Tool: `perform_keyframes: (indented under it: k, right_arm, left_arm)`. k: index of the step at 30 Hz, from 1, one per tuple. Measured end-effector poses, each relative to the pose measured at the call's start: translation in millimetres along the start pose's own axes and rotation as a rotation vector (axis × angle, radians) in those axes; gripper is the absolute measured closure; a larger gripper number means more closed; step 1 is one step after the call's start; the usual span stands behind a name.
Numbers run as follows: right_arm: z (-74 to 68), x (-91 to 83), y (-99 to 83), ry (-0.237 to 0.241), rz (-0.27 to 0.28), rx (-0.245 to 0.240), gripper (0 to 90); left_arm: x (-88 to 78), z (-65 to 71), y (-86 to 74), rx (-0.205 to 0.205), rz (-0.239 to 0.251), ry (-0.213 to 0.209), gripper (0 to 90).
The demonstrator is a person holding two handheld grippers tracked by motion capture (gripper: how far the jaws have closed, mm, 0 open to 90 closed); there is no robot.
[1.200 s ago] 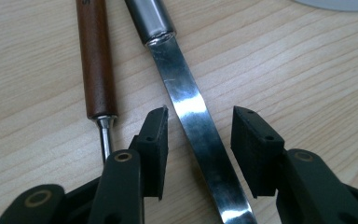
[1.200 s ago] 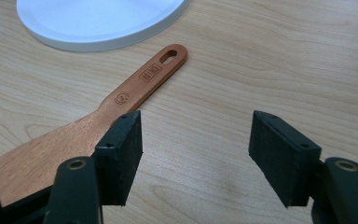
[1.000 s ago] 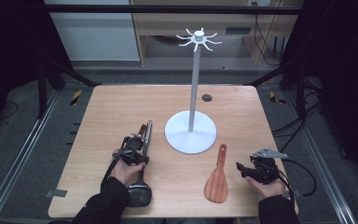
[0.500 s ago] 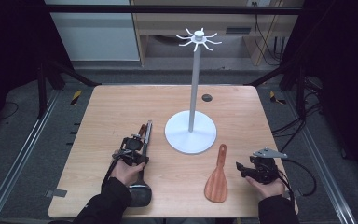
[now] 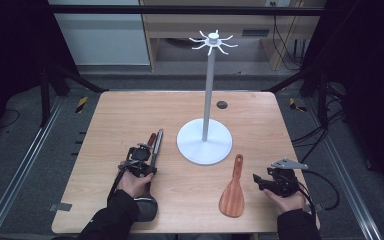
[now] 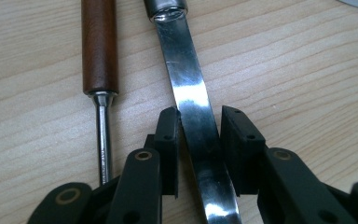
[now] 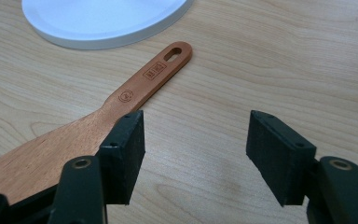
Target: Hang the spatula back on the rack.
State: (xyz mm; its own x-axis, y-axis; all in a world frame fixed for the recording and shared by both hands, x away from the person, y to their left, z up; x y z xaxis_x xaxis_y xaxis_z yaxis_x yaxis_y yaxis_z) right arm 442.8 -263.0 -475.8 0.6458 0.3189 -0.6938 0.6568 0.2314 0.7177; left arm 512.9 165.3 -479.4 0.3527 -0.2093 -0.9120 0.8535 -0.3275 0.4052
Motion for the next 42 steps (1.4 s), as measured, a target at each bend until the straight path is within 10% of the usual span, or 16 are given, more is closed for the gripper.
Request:
perform_keyframes:
  k: [10, 42]
  right_arm:
    - [0.7, -0.7, -0.2, 0.005, 0.003, 0.005, 37.5]
    - [0.0, 0.9, -0.3, 0.026, -0.017, 0.007, 39.3]
  left_arm:
    - [-2.1, 4.3, 9.6, 0.027, -0.005, 0.02, 56.9]
    - [2.3, 10.9, 4.5, -0.05, -0.029, 0.022, 73.3]
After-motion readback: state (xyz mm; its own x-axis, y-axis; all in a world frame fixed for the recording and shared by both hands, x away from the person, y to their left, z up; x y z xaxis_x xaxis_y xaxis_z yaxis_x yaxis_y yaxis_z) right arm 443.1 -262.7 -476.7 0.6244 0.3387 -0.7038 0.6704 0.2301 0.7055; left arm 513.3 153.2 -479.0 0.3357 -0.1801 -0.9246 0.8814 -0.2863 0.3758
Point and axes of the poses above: each handheld gripper's, and its own axes: x roughly forward along the jaws, y roughly out of its top, z roughly to its right, the point moved 1 cm from there along x, roughly forward along the jaws, and after that the axes turned 2 degrees about -z, right-handed, at the moved point
